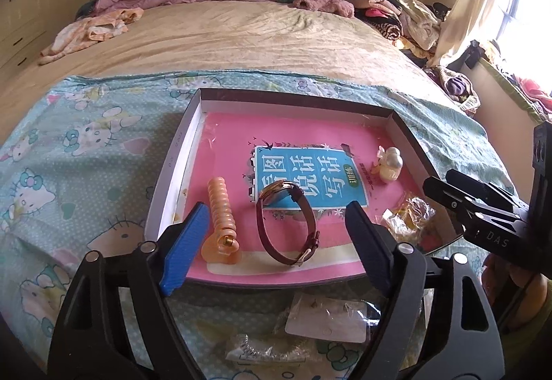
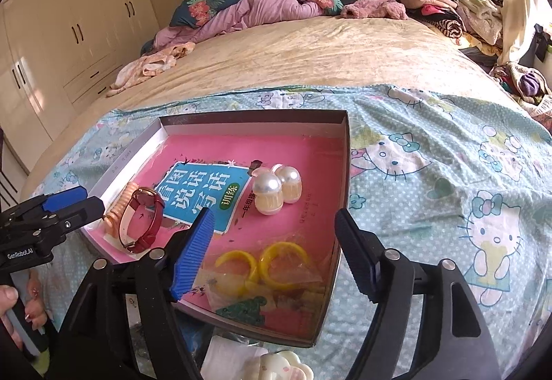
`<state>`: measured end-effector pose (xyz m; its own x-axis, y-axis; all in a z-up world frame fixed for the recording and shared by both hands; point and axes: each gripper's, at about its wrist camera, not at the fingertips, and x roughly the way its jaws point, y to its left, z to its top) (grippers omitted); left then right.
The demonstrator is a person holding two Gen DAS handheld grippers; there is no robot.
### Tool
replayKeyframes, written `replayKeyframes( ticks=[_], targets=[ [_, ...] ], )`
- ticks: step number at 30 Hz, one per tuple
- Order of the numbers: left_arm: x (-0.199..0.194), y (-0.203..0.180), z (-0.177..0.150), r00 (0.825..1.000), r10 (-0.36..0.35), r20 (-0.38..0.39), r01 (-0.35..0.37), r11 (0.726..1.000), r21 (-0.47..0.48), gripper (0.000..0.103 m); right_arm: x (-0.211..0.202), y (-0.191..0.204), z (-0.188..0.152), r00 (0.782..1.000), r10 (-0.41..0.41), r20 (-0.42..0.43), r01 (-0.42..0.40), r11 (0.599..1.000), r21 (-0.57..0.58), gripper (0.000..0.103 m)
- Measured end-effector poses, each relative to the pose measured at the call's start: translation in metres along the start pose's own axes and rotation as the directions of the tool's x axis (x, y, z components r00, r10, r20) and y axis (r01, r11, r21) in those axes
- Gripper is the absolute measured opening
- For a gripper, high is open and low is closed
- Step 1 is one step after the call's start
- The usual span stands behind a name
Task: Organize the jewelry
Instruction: 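Open the left tool to drop the watch while the right tool releases the claw clip in the box, then withdraw both open tools from the box back over the bed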
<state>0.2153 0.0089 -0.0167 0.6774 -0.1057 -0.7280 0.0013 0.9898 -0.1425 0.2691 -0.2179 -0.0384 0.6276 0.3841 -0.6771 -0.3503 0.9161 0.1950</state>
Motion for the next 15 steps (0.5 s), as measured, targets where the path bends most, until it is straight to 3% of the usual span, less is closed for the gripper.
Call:
replayKeyframes(
  ticks=[7,15],
  targets=[
    [-0.012,0.002,0.000,0.999,0.038,0.019,-0.038,0.999,-0.007,0.093,-0.020,0.001,-0.001,0.999,0.005,0.042,-0.005,1.000,0.012,0.088],
    [-0.029,0.007,0.000,0.997,0.047,0.053,-0.045,0.998,-0.032,0.093,-0.043,0.007,-0.004,0.996,0.021,0.082,-0.022,1.000,0.009,0.092]
  ],
)
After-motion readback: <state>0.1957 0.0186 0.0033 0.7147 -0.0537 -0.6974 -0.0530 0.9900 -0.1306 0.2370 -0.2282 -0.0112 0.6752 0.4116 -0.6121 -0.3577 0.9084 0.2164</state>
